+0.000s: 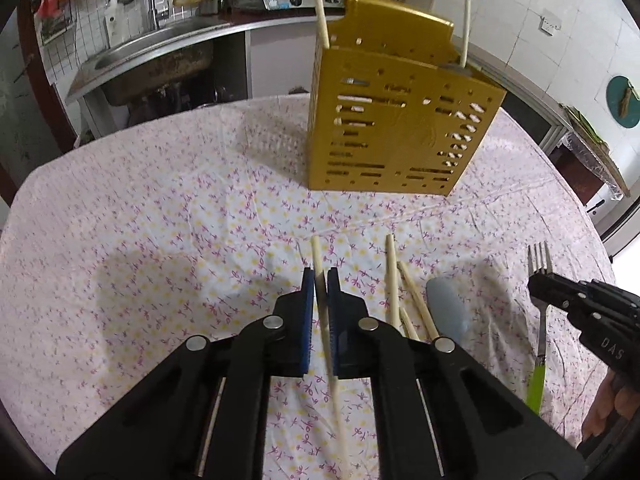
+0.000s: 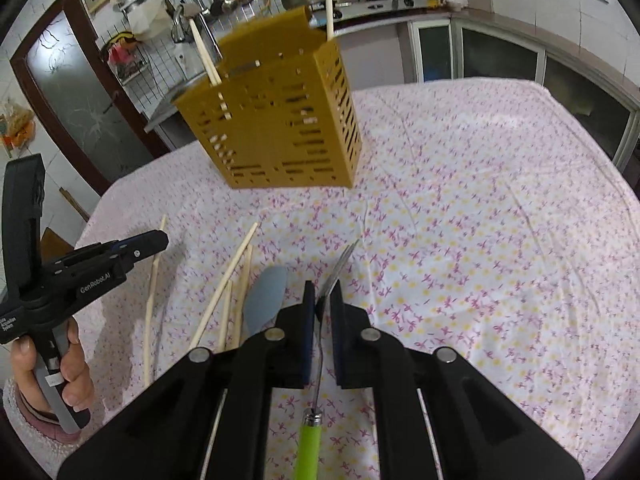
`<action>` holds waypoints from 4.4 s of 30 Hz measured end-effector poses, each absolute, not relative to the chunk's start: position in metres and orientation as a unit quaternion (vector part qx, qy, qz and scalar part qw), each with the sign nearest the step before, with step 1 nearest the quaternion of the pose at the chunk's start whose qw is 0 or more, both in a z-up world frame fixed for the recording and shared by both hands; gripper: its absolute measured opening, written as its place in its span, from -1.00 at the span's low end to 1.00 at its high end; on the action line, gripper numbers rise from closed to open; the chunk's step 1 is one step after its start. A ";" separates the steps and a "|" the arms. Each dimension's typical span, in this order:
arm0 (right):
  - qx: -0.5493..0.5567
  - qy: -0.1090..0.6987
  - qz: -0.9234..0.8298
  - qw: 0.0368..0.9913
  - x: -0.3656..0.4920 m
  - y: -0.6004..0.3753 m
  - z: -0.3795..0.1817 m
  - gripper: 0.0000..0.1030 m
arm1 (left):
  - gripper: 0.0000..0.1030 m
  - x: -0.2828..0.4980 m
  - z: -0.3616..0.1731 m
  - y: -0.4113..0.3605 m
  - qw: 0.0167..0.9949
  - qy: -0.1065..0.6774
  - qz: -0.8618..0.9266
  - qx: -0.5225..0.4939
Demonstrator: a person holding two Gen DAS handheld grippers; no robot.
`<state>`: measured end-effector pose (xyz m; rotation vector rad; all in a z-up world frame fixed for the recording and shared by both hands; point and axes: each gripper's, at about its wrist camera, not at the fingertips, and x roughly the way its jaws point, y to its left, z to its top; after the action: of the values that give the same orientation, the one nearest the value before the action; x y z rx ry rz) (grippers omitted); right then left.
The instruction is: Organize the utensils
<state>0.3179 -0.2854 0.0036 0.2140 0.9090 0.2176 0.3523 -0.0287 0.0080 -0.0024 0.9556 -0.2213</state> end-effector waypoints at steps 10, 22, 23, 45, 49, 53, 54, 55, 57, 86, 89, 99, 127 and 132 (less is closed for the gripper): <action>0.093 0.388 0.107 0.910 0.302 -0.289 0.027 -0.87 | -0.92 0.338 0.034 -0.018 0.898 0.425 -0.111 -0.008; 0.091 0.342 0.106 0.929 0.290 -0.293 0.046 -0.88 | -0.92 0.317 0.072 -0.015 0.919 0.372 -0.133 -0.009; 0.092 0.336 0.106 0.932 0.289 -0.293 0.050 -0.88 | -0.92 0.316 0.075 -0.015 0.920 0.368 -0.134 -0.008; 0.085 0.276 0.100 0.952 0.299 -0.295 0.093 -0.92 | -0.92 0.322 0.128 -0.013 0.946 0.293 -0.137 -0.016; 0.088 0.271 0.102 0.953 0.301 -0.293 0.095 -0.94 | -0.92 0.327 0.129 -0.013 0.947 0.289 -0.140 -0.018; 0.090 0.263 0.103 0.955 0.304 -0.293 0.101 -0.95 | -0.92 0.331 0.133 -0.014 0.948 0.284 -0.140 -0.021; 0.090 0.259 0.104 0.956 0.305 -0.293 0.104 -0.95 | -0.92 0.333 0.135 -0.015 0.949 0.282 -0.141 -0.020; 0.090 0.257 0.104 0.957 0.306 -0.293 0.107 -0.96 | -0.92 0.334 0.136 -0.016 0.949 0.281 -0.141 -0.019; 0.085 0.250 0.101 0.959 0.307 -0.292 0.115 -0.96 | -0.92 0.337 0.140 -0.018 0.951 0.275 -0.142 -0.015; 0.078 0.410 0.097 0.903 0.366 -0.266 -0.010 -0.92 | -0.90 0.347 0.074 0.057 0.932 0.342 -0.104 -0.058; 0.074 0.417 0.087 0.902 0.365 -0.263 -0.014 -0.92 | -0.90 0.346 0.074 0.054 0.933 0.340 -0.107 -0.055; 0.122 0.444 0.044 0.887 0.366 -0.272 -0.027 -0.71 | -0.90 0.346 0.074 0.046 0.934 0.335 -0.114 -0.043; 0.165 0.457 0.028 0.874 0.378 -0.266 -0.036 -0.69 | -0.91 0.346 0.080 0.042 0.935 0.328 -0.127 -0.044; 0.153 0.447 0.040 0.881 0.367 -0.278 -0.031 -0.67 | -0.92 0.335 0.093 0.041 0.938 0.318 -0.129 -0.039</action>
<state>0.3666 -0.2783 -0.0306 0.3184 0.9305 0.0836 0.3348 0.0406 0.0932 -0.0793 0.6492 -0.2636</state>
